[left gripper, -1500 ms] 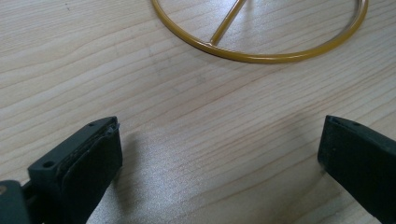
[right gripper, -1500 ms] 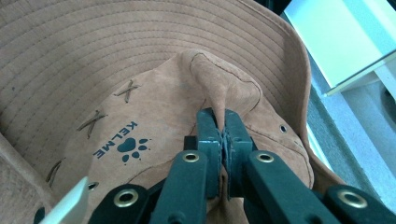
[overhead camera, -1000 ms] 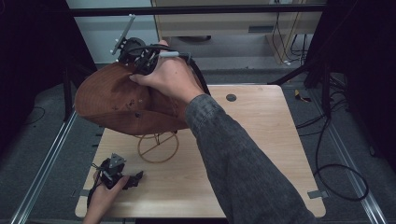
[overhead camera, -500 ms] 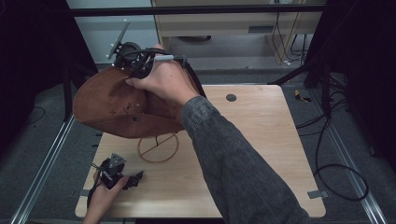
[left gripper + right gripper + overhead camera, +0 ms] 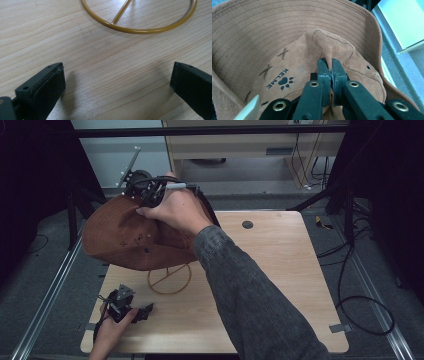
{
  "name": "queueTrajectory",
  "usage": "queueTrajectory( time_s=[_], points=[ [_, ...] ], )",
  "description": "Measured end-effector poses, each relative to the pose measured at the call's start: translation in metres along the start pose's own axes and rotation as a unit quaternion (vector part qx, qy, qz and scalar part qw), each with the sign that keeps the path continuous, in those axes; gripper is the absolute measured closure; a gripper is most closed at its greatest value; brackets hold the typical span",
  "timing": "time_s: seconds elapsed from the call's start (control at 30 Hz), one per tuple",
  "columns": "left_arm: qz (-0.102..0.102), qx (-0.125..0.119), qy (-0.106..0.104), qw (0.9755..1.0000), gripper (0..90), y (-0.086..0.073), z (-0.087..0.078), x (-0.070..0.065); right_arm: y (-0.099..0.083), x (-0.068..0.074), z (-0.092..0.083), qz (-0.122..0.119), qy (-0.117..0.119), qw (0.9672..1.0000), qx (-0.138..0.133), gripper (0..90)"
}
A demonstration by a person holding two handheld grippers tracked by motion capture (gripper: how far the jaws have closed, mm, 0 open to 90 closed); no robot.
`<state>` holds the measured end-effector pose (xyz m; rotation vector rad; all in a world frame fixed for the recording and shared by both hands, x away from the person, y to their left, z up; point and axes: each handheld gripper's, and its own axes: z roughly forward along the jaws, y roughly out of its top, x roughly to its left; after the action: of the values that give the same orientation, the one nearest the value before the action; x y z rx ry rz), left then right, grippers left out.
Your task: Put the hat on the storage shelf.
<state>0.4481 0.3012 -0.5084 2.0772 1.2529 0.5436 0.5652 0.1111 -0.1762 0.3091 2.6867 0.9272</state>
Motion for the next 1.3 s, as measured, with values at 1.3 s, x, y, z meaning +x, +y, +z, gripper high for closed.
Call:
queueTrajectory(
  time_s=[1.3],
  points=[
    [0.001, -0.002, 0.001, 1.0, 0.0, 0.0, 0.0, 0.0, -0.014, 0.004, 0.024, 0.004, 0.024, 0.9995, 0.02, 87.6]
  ],
)
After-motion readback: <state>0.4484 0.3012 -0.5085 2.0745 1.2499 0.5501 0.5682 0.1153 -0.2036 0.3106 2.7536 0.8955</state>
